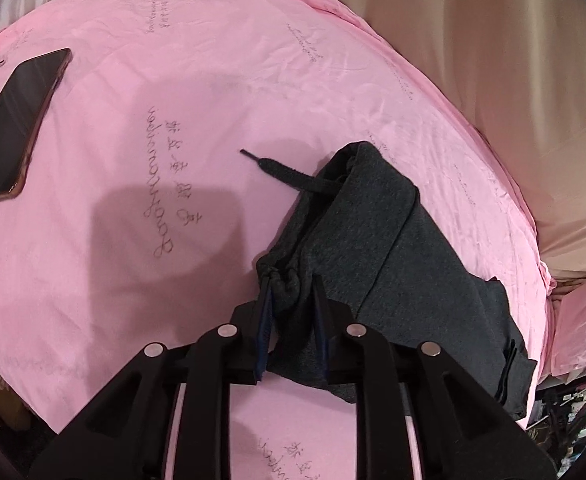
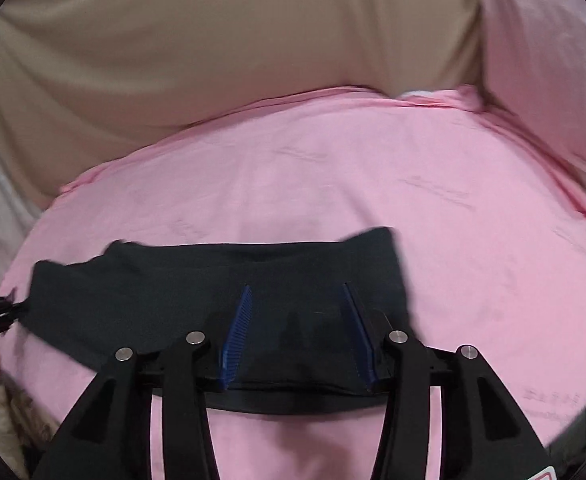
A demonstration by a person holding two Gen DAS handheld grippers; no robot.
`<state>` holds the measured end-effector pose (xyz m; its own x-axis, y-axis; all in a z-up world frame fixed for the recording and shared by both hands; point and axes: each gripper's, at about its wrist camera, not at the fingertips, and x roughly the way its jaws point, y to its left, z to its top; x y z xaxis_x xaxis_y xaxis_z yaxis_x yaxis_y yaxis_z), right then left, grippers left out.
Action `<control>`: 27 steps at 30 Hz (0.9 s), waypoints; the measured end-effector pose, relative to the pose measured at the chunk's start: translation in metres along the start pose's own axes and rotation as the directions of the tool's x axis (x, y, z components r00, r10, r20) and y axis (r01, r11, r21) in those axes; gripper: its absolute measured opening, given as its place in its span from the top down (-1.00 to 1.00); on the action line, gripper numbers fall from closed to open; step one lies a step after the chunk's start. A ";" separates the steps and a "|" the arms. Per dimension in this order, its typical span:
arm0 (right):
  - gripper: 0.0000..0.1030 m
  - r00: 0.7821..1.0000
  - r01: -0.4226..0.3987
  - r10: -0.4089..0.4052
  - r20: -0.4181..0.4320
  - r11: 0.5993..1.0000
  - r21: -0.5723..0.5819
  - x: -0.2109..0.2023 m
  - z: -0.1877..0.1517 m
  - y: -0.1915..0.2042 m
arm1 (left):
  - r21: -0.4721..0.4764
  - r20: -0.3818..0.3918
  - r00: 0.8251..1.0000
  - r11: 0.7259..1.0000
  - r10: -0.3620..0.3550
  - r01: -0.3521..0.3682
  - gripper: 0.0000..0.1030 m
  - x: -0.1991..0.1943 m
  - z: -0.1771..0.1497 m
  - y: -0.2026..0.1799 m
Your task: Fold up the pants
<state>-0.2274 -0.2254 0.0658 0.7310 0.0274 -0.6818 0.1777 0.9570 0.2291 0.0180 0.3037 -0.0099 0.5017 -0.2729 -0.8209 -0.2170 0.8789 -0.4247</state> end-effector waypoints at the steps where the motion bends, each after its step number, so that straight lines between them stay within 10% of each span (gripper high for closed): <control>1: 0.11 0.999 -0.029 0.028 -0.027 0.999 -0.046 0.014 0.006 0.017 | -0.009 0.005 1.000 1.000 -0.001 0.001 0.59 0.001 -0.002 0.002; 7: 0.21 0.976 -0.054 0.030 -0.216 0.993 -0.106 0.115 0.030 0.064 | -0.042 -0.010 0.998 0.998 -0.055 0.055 0.44 -0.003 -0.012 0.023; 13: 1.00 0.980 0.000 -0.017 -0.200 0.996 -0.085 0.155 0.046 0.048 | -0.012 0.007 0.997 0.997 -0.073 0.073 0.38 -0.001 -0.014 0.024; 15: 1.00 0.985 0.054 -0.064 -0.160 0.996 -0.066 0.155 0.057 0.041 | 0.014 0.020 0.998 0.998 -0.055 0.055 0.36 -0.002 -0.016 0.020; 20: 1.00 0.982 -0.110 0.085 -0.170 0.983 -0.147 0.135 0.045 0.086 | 0.061 0.054 0.998 0.998 -0.026 0.023 0.23 -0.004 -0.021 0.014; 23: 1.00 0.973 -0.022 -0.030 -0.228 0.974 -0.225 0.175 0.041 0.103 | 0.060 0.072 0.997 0.998 -0.011 0.007 0.22 -0.002 -0.020 0.011; 27: 0.84 0.987 -0.056 0.042 -0.155 0.995 -0.087 0.158 0.047 0.093 | 0.027 0.053 0.998 0.999 -0.028 0.027 0.19 -0.002 -0.016 0.014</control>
<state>-0.0645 -0.1457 0.0126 0.6269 0.1122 -0.7709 0.0783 0.9755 0.2056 0.0006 0.3107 -0.0202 0.5516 -0.2762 -0.7870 -0.1804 0.8817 -0.4359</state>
